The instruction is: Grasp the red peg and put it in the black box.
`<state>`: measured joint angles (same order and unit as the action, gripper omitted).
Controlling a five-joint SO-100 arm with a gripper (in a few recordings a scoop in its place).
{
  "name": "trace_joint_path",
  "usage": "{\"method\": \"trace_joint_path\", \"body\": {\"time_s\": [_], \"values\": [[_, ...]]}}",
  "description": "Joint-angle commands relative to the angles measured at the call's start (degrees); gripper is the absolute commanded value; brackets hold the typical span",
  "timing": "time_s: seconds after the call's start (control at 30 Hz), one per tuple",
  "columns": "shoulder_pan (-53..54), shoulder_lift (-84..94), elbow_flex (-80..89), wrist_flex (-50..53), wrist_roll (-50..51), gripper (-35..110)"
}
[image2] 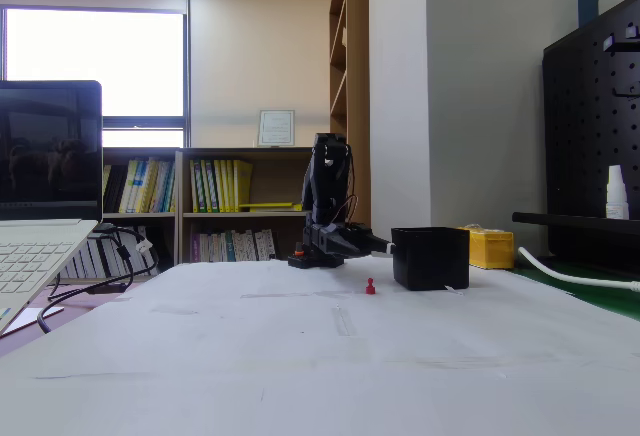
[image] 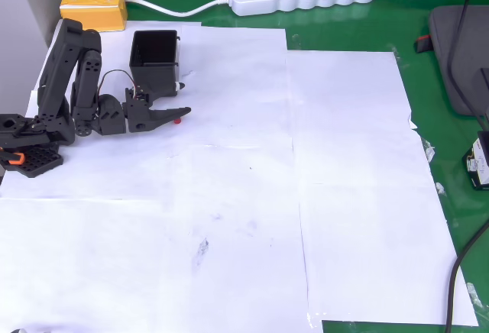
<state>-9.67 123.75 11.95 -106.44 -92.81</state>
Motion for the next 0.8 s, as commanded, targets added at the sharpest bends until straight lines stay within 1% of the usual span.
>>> {"method": "trace_joint_path", "body": {"time_s": [0.0,0.1,0.13,0.77], "values": [[-0.4,-0.5,0.9,-1.4,0.5,28],[-0.4,-0.3,0.9,-1.4,0.4,30],[-0.3,0.0,0.9,-1.2,0.0,37],[1.1,6.1,3.7,-1.1,0.0,36]]}}
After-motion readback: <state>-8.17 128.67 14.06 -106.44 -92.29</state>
